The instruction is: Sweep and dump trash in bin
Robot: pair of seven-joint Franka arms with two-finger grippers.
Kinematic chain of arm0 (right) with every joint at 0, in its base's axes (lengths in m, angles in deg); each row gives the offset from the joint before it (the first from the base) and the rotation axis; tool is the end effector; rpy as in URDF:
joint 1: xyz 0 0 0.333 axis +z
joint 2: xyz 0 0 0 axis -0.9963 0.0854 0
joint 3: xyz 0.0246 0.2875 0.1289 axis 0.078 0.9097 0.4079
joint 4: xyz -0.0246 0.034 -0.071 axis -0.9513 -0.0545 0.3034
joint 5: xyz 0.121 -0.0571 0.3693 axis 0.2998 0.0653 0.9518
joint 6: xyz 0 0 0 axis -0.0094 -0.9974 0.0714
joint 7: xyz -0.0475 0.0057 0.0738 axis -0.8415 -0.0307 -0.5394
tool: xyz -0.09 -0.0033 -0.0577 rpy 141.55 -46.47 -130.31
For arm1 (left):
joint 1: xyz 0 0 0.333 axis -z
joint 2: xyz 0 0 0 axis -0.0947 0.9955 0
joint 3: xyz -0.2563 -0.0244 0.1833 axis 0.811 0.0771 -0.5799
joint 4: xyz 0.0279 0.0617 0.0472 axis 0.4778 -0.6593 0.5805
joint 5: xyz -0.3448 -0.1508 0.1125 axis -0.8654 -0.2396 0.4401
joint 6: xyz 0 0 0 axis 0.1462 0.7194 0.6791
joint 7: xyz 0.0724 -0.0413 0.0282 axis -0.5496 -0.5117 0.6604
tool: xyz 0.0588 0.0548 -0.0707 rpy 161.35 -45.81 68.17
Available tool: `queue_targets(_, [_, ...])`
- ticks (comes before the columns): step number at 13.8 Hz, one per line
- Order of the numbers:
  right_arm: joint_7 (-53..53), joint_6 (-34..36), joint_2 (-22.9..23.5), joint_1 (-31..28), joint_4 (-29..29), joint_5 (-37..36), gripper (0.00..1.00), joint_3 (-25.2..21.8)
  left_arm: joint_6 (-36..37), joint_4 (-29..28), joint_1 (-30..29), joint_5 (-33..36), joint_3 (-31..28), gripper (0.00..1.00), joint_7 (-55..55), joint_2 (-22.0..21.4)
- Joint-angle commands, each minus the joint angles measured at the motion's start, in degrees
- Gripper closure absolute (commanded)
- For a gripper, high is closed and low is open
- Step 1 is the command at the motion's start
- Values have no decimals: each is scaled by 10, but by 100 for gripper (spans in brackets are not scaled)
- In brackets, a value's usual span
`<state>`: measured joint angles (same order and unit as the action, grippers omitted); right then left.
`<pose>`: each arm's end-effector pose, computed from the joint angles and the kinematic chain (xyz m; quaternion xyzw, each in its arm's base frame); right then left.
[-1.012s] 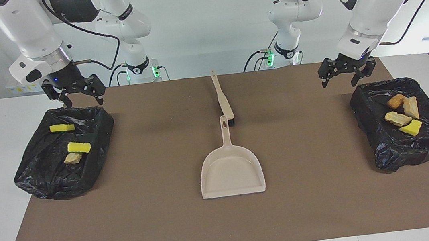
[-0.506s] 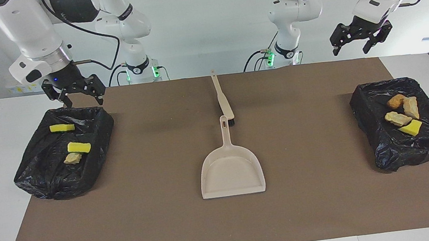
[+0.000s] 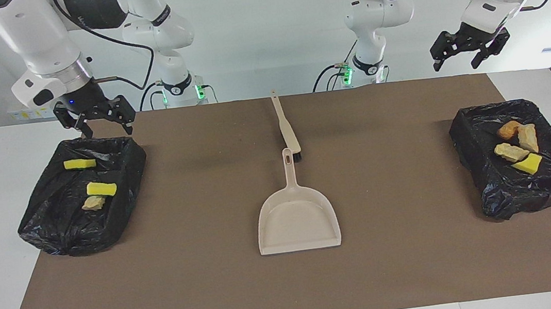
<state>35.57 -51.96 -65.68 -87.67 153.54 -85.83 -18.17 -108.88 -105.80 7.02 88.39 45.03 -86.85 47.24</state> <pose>0.5580 -0.0141 0.6115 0.9999 -0.0126 -0.0007 0.0061 0.4984 -0.0120 0.6543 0.9979 -0.0534 -0.0361 0.0105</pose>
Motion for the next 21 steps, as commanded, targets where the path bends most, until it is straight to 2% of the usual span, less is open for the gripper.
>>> queue_targets(1, [7,-12,-13,-4,16,10,0,3,-22,-19,-20,-18,1,0,-16,-20])
queue_targets(21, [7,-12,-13,-4,16,10,0,3,-40,-16,-11,-17,15,0,-8,-16])
